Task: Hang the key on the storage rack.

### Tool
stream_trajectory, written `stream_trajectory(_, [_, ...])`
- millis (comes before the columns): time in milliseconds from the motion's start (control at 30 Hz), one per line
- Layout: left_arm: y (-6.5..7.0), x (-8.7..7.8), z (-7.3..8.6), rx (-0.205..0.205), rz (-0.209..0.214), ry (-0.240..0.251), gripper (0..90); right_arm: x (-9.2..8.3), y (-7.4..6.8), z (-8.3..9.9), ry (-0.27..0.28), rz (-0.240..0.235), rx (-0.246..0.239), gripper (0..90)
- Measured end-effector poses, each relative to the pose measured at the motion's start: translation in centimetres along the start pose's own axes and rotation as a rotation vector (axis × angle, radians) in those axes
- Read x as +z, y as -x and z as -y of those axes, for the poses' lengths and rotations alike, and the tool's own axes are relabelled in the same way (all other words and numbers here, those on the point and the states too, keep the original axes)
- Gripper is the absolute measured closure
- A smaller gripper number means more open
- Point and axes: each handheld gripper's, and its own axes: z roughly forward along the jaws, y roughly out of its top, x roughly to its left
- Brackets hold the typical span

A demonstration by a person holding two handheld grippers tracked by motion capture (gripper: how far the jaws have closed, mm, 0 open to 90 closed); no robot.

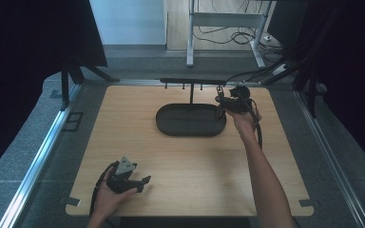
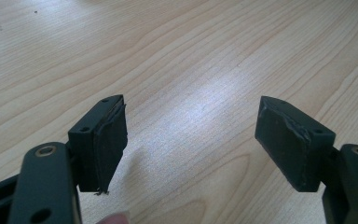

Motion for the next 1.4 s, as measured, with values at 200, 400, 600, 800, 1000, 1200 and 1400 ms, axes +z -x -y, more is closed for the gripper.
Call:
stream_trajectory(200, [0.0, 0.0, 0.0, 0.001, -0.001, -0.001, 25.6, 0.5, 0.0, 0.2, 0.001, 0.009, 0.011, 81.2])
stream_trajectory(400, [0.1, 0.0, 0.0, 0.002, -0.001, -0.003, 25.6, 1.1, -0.1, 0.4, -0.009, 0.013, 0.009, 80.9])
stream_trajectory(600, [0.0, -0.1, 0.0, 0.000, 0.000, 0.003, 25.6, 1.5, -0.3, 0.5, -0.017, 0.019, 0.007, 80.6])
stream_trajectory(800, [0.1, 0.0, 0.0, 0.001, 0.000, 0.000, 25.6, 1.6, -0.4, 0.6, -0.019, 0.018, 0.002, 79.7])
stream_trajectory(1000, [0.1, 0.0, 0.0, 0.004, 0.000, -0.004, 25.6, 1.5, -0.6, 0.6, -0.017, 0.010, 0.017, 69.9])
stream_trajectory(1200, [0.2, 0.1, 0.0, 0.005, 0.001, -0.006, 25.6, 1.2, -0.7, 0.7, -0.030, -0.003, 0.028, 62.4])
stream_trajectory(1400, [0.3, 0.3, 0.0, 0.006, 0.000, -0.009, 25.6, 0.4, -0.6, 1.2, -0.009, 0.019, 0.018, 54.8])
